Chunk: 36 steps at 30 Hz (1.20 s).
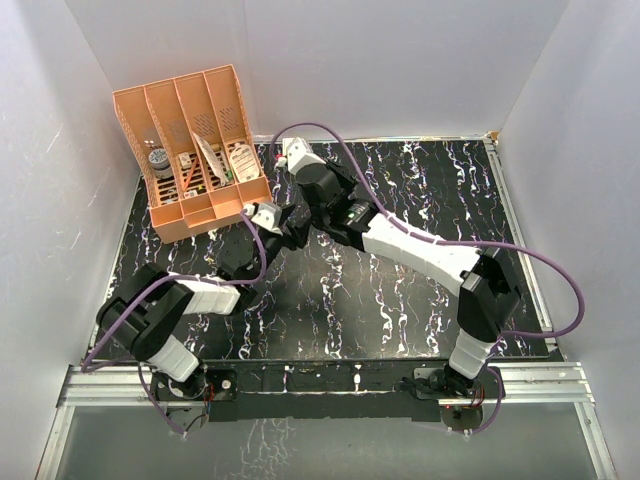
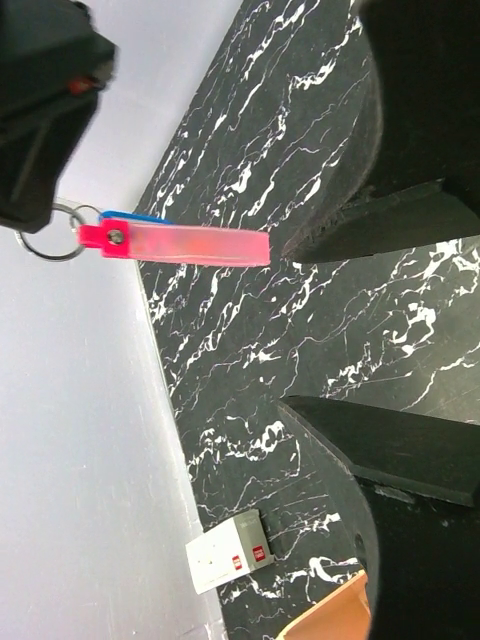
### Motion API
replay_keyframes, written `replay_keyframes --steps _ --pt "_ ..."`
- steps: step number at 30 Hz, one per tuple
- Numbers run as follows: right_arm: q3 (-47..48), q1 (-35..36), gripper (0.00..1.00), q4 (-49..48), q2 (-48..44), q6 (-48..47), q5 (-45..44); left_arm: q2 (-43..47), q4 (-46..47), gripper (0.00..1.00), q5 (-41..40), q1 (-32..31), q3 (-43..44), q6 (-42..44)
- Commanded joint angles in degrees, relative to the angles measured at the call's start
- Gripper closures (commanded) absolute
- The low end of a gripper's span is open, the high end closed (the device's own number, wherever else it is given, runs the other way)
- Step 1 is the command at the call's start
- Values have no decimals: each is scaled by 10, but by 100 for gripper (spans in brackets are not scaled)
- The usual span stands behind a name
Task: Put the keys on the keyring
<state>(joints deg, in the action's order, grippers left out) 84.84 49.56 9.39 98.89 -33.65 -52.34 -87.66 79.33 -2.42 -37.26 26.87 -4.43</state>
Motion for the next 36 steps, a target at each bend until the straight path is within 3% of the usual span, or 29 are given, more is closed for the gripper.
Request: replay_keyframes --steps 1,4,20,36 --pt "66 3 100 41 -6 53 21 -43 165 45 8 -3 -10 4" --pt "93 3 100 91 2 87 34 -80 226 45 0 -4 -3 2" --pt "180 8 100 230 44 201 86 -112 230 40 5 -36 86 60" --pt "233 8 100 301 38 285 184 -115 230 38 -15 -54 105 139"
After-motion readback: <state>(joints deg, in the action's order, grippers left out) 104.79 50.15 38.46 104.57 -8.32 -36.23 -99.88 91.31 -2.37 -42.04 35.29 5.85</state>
